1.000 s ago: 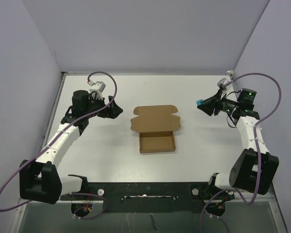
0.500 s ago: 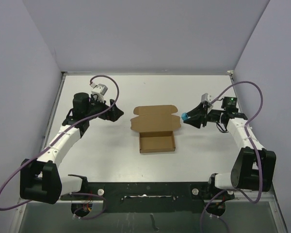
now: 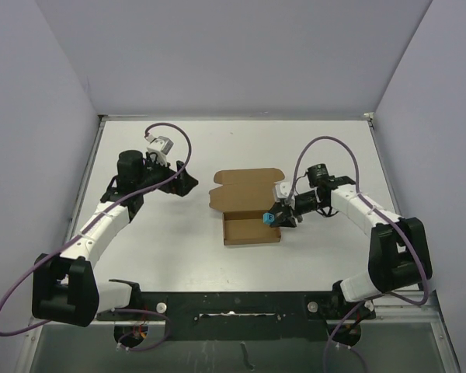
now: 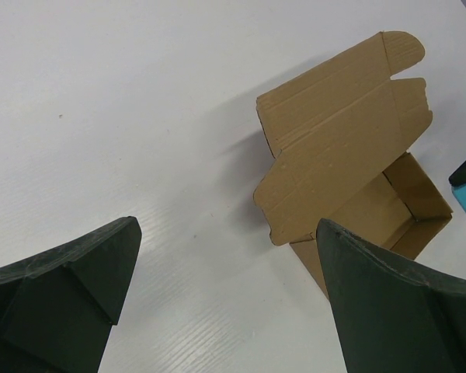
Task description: Fold the paper box
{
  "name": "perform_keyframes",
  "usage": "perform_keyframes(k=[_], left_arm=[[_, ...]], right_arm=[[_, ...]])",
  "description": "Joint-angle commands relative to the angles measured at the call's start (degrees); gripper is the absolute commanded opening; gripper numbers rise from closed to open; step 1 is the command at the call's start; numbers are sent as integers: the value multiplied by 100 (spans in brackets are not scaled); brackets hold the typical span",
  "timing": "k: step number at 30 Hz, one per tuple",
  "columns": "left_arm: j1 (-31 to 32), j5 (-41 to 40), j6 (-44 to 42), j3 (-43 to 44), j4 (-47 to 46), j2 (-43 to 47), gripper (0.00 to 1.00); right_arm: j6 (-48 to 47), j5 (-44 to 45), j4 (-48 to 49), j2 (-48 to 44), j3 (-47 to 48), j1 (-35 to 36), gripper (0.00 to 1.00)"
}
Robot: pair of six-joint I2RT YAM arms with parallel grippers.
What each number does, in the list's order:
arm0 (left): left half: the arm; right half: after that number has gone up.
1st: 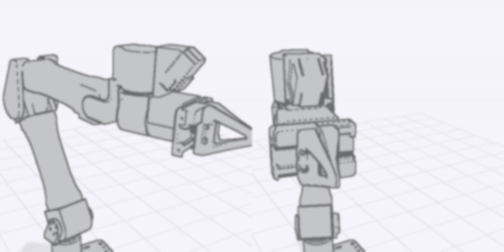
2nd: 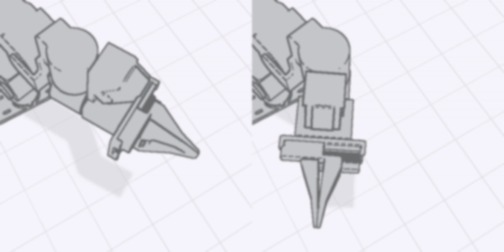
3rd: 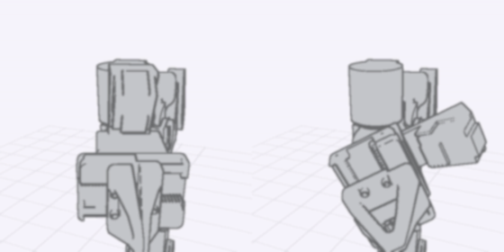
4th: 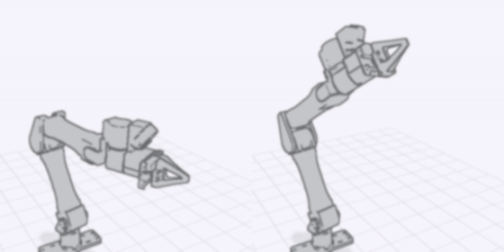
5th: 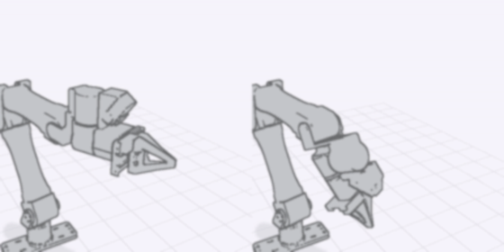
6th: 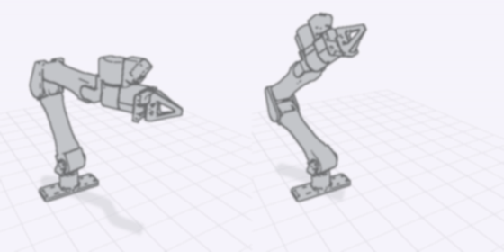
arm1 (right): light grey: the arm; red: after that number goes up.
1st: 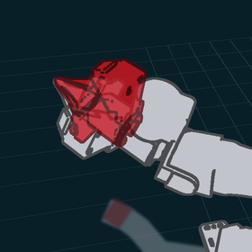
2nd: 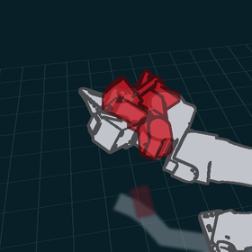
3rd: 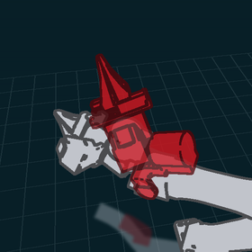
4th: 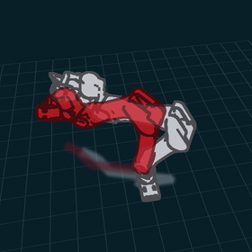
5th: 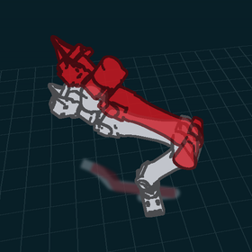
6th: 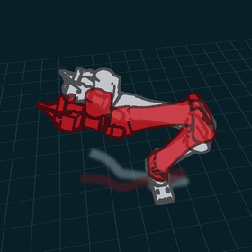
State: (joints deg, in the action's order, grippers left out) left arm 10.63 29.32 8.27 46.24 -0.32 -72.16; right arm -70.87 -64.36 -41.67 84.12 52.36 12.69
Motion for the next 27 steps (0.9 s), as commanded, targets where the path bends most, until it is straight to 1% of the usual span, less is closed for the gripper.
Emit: perform_keyframes(k=[1, 6, 12, 15, 16, 17, 19, 21, 23, 27], left_arm=[[-43, -35, -71, 56, -421, 110, 98], [-97, -185, 29, 71, -449, 172, 98], [-131, -246, 187, -56, -630, 307, 98], [-132, -188, 202, -30, -605, 307, 98], [-132, -171, 201, -33, -595, 303, 98], [-132, -154, 201, -34, -598, 307, 98], [-136, -137, 210, -36, -610, 300, 98], [-132, -121, 222, -27, -606, 291, 98], [-132, -106, 263, -40, -631, 282, 98], [-134, -38, 407, -86, -745, 265, 98]], right_arm=[[-202, 789, 222, 194, -5, 390, 9], [234, 1478, 347, 607, 242, 829, 10], [545, 1800, 321, 842, 461, 1042, 13], [624, 1866, 414, 801, 435, 1037, 20], [639, 1847, 426, 787, 433, 1034, 23], [671, 1835, 442, 771, 429, 1039, 31], [737, 1837, 519, 714, 405, 1041, 48], [841, 1904, 579, 638, 381, 1042, 69], [944, 1940, 575, 560, 395, 1026, 76], [990, 1777, 549, 358, 390, 924, 80]])
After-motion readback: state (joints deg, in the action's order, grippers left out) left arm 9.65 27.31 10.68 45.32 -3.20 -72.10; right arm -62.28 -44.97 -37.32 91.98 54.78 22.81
